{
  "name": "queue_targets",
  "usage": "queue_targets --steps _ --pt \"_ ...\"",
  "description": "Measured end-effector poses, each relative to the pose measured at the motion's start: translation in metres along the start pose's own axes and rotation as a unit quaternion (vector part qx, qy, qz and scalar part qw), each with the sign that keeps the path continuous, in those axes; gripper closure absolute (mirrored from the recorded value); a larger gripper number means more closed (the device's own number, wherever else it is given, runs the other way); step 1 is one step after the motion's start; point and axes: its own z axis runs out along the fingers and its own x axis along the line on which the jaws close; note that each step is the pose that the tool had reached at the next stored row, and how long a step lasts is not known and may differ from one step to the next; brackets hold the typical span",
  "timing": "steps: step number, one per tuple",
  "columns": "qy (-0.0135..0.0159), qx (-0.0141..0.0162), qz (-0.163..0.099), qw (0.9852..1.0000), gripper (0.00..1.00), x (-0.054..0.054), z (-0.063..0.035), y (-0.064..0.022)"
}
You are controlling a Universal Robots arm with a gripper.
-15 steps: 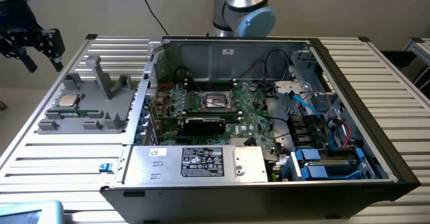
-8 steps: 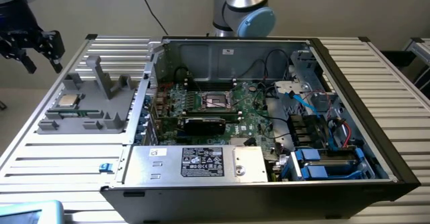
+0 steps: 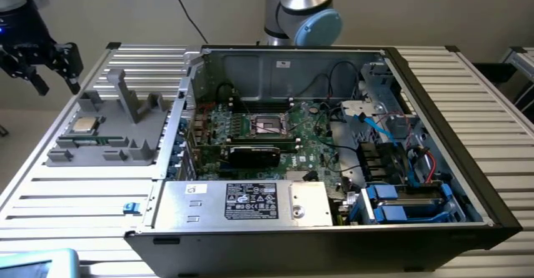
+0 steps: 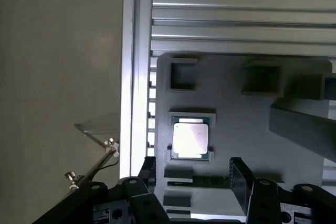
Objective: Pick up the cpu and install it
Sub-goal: 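Pick up the cpu and move it towards the insertion slot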
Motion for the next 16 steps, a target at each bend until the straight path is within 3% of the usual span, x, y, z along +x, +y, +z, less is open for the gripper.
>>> queue_targets --steps 11,16 --pt "0.0000 0.0004 0.000 1.0000 0.32 0.000 0.0156 -0.0078" --pt "0.0004 0.0005 0.000 1.0000 0.25 0.000 0.0244 -0.0080"
